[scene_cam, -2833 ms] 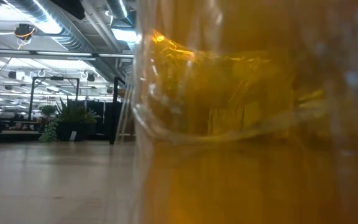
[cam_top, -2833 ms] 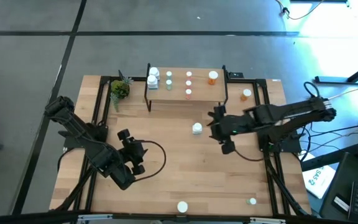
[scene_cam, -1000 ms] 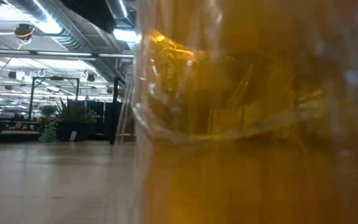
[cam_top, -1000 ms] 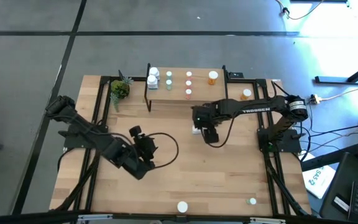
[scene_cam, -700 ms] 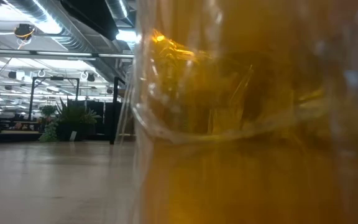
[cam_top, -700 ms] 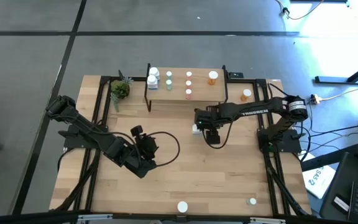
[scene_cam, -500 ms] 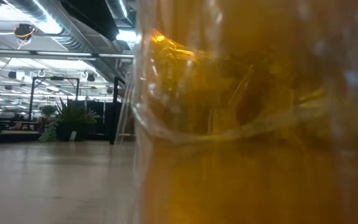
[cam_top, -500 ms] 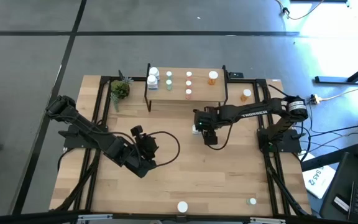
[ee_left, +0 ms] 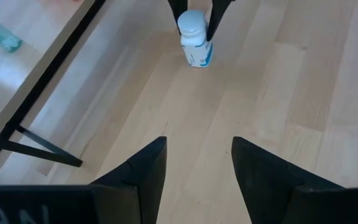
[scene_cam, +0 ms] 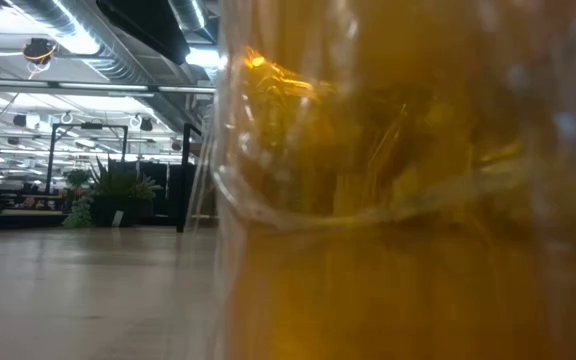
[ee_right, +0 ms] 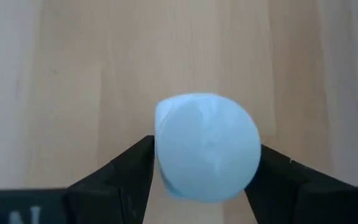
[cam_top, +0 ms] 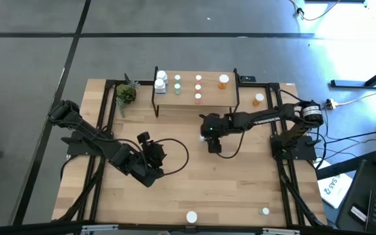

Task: Pick and place medicine bottles onto shelf by color
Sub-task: Put the white pill bottle on the shelf aligned with the other white pill bottles

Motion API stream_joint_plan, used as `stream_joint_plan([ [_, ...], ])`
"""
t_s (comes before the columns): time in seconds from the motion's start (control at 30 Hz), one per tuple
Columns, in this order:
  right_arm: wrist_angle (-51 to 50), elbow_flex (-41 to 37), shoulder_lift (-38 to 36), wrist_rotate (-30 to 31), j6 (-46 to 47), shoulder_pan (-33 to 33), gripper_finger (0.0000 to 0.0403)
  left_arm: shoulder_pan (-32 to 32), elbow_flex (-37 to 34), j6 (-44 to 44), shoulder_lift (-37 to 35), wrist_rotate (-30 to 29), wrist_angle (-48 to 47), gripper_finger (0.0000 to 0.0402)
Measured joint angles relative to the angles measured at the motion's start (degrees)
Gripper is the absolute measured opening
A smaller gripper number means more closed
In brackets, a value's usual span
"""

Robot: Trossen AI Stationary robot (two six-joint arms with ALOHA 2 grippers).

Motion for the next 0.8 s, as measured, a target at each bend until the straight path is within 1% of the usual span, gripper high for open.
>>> stream_joint_plan([
  [0.2, 6.45, -0.56, 0.02, -0.87, 1.56, 0.09, 0.022, 0.0, 0.0, 0.02, -0.02, 0.0, -0.02, 0.0174],
  [0.33, 10.13, -0.56, 0.02, -3.78, 3.27, 0.09, 0.022, 0.0, 0.0, 0.01, -0.02, 0.57, -0.04, 0.0174],
  [0.5, 10.58, -0.56, 0.02, -4.54, 2.78, 0.26, 0.022, -0.17, 0.0, 0.02, -0.02, 1.51, -0.07, 0.0174],
  [0.7, 9.35, 0.75, -0.06, 0.45, -0.62, 0.63, 0.022, -0.87, 0.0, 0.02, -0.02, 1.51, -0.07, 0.0174],
  [0.8, 6.83, 2.38, -0.4, 3.06, -2.72, 1.05, 0.022, -1.11, 0.0, 0.02, -0.04, 1.51, -0.13, 0.0174],
])
